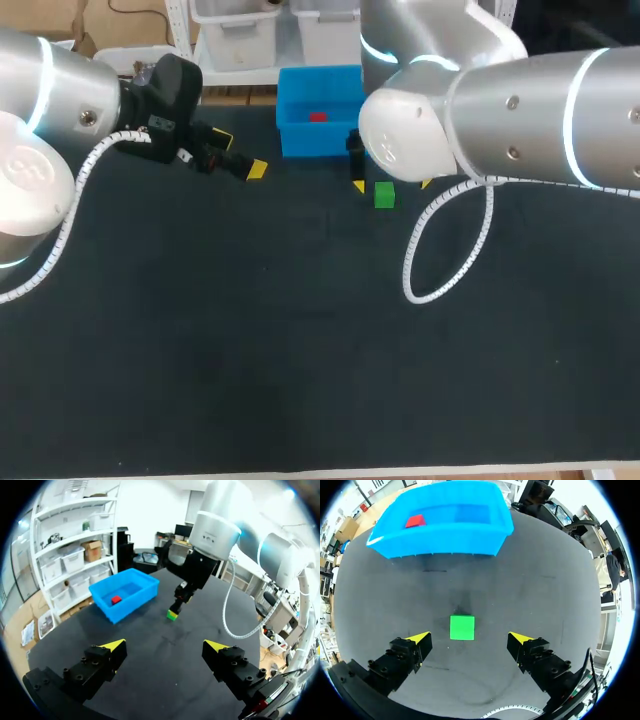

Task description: Use the left arm to pick the red cube and place it into the blue plastic box first, then use the right arm to grasp the green cube and put it into the same blue plastic box after the first action is fully finished.

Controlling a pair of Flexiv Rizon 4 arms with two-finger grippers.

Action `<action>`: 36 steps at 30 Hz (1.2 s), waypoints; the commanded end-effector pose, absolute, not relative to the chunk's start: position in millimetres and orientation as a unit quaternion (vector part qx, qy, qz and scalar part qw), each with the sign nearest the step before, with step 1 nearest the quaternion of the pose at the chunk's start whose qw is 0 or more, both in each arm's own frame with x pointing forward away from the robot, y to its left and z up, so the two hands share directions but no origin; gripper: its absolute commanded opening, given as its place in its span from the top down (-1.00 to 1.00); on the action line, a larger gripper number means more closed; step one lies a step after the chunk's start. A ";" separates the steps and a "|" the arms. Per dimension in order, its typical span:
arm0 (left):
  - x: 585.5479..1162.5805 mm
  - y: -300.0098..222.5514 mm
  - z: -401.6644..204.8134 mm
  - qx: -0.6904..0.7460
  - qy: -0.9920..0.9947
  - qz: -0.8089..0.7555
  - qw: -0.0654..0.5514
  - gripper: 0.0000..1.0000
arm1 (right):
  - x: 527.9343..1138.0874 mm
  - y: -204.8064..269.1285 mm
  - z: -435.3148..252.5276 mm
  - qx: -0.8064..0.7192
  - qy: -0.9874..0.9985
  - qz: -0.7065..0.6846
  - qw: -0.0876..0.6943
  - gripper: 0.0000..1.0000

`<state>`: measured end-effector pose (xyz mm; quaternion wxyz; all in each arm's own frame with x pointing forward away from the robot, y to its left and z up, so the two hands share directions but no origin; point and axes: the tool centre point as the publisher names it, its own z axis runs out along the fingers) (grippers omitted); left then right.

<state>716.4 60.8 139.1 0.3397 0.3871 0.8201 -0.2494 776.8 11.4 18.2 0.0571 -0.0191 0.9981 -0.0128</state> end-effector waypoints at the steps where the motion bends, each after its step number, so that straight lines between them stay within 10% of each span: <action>1: 716.1 62.4 137.1 0.388 0.817 -0.253 0.344 -1.00 | 779.7 18.6 8.8 -0.024 0.998 -0.016 0.053 -1.00; 24: 716.1 62.4 137.1 0.388 0.817 -0.253 0.344 -1.00 | 796.0 19.8 -15.7 -0.025 0.999 -0.018 0.041 -1.00; 25: 716.1 62.4 137.1 0.388 0.817 -0.253 0.344 -1.00 | 796.1 20.4 -16.2 -0.025 0.999 -0.018 0.040 0.09; 27: 716.1 62.4 137.1 0.388 0.817 -0.253 0.344 -1.00 | 795.6 21.7 -17.1 -0.023 0.999 -0.017 0.039 1.00; 36: 716.1 62.4 137.1 0.388 0.817 -0.253 0.344 -1.00 | 791.0 24.2 -18.7 -0.022 0.999 -0.019 0.034 1.00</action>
